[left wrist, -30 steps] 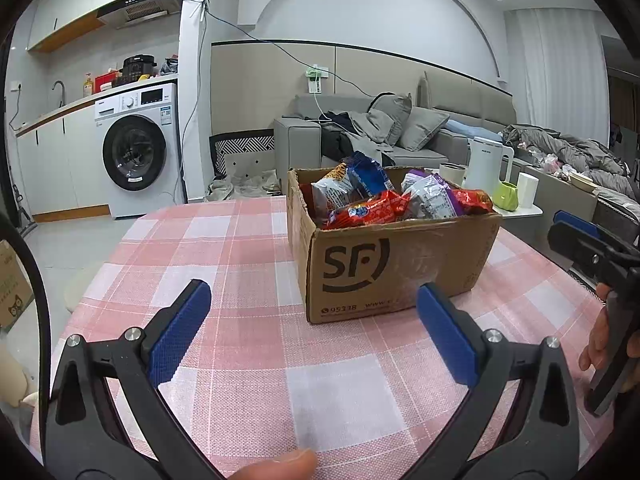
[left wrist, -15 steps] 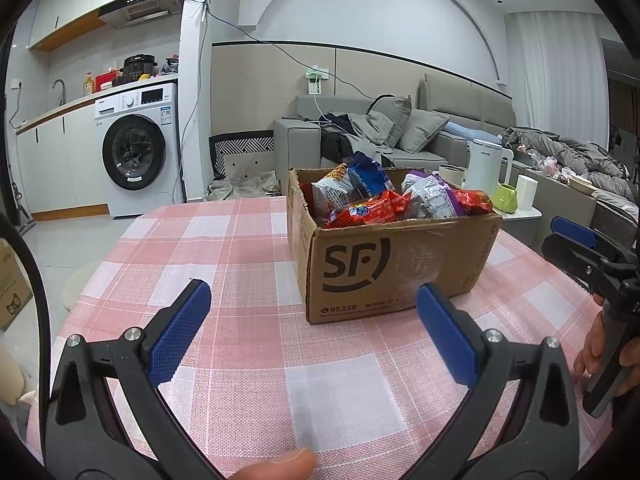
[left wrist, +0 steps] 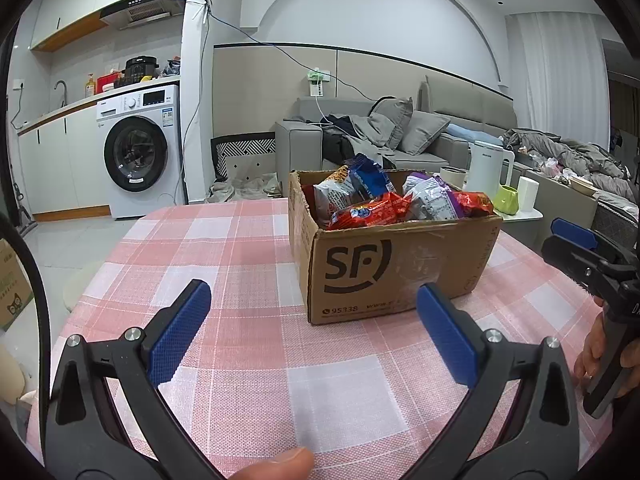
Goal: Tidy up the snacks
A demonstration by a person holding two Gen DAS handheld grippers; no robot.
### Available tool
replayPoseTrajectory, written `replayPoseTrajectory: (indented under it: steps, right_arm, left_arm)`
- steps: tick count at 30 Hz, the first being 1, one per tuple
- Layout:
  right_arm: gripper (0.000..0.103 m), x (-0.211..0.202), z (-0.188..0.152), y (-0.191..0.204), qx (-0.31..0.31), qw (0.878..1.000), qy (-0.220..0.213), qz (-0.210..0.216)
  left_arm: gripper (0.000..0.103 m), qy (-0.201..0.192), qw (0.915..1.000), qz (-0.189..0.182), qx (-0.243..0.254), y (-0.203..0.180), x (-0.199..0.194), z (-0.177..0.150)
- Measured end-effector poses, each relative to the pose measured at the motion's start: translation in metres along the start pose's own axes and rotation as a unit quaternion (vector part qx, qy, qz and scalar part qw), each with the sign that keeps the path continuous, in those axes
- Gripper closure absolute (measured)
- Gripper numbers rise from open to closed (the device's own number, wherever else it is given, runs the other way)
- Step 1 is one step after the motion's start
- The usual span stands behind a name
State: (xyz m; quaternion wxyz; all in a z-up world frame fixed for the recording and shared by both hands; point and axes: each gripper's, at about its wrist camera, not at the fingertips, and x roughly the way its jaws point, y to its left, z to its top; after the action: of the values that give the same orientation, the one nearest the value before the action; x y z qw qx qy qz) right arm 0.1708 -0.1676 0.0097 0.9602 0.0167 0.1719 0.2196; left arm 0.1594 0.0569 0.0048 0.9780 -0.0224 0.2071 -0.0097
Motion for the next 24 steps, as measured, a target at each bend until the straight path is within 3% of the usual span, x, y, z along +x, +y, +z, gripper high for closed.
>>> replayPoseTrajectory:
  steps: [24]
  right_arm:
    - [0.000, 0.0001, -0.0002, 0.0000, 0.000, 1.000, 0.000, 0.000]
  left_arm:
    - [0.000, 0.000, 1.0000, 0.002, -0.003, -0.0004, -0.0013, -0.0008]
